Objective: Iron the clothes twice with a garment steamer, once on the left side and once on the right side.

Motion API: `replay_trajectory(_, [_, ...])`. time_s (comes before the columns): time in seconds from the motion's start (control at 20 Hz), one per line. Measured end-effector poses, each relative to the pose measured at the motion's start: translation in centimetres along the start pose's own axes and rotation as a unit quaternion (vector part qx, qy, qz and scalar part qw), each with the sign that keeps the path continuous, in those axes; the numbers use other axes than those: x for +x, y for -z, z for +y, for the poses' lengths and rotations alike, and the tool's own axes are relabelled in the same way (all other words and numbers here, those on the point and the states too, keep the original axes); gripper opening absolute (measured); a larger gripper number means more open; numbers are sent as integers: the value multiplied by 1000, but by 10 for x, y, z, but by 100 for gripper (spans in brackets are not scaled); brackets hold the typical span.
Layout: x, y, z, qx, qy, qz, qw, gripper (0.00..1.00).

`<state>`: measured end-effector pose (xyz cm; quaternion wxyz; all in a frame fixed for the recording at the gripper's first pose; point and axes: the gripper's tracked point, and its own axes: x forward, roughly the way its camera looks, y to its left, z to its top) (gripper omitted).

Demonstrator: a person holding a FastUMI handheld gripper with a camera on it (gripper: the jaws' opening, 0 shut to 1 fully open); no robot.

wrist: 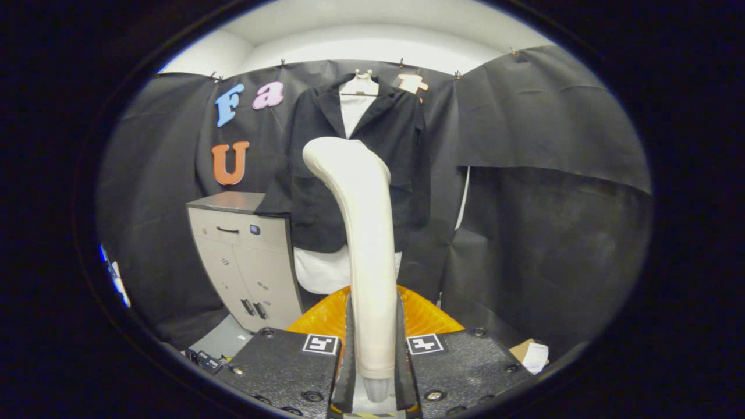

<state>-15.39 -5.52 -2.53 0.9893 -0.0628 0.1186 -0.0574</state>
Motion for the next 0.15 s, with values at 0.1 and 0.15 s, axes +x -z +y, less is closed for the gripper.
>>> replay_trajectory(0.1, [-20,4,-11,-1,-14,1,1000,29])
replay_trajectory(0.15, [-28,5,-16,1,-18,1,1000,29])
